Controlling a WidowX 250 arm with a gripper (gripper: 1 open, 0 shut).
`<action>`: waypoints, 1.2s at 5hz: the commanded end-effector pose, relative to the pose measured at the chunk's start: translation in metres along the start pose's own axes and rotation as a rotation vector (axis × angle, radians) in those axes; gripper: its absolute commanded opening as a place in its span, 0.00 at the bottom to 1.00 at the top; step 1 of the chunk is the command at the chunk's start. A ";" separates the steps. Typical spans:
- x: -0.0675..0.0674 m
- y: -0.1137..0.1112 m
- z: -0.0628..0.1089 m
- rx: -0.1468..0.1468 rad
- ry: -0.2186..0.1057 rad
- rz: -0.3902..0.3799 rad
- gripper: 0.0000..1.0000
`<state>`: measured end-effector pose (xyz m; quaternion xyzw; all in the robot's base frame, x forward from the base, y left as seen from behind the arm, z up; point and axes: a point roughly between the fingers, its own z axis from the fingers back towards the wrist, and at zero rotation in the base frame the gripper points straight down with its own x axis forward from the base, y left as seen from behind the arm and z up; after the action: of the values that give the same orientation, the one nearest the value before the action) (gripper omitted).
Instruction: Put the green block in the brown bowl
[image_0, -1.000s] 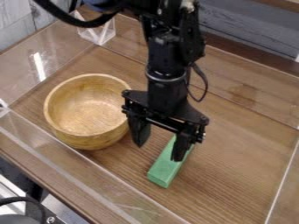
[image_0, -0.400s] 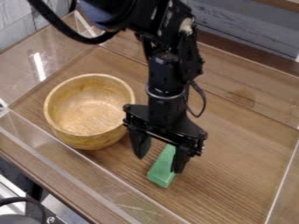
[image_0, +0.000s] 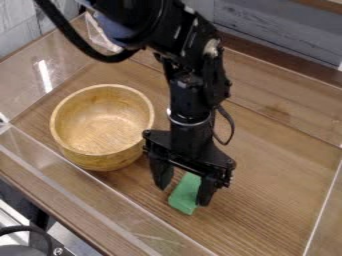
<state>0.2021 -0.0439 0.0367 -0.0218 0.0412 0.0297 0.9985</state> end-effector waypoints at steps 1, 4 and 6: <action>0.005 -0.002 0.002 -0.014 -0.035 -0.002 1.00; 0.006 0.000 -0.001 -0.027 -0.046 0.008 1.00; 0.006 0.001 -0.007 -0.031 -0.049 0.010 0.00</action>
<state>0.2023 -0.0434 0.0244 -0.0331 0.0290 0.0328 0.9985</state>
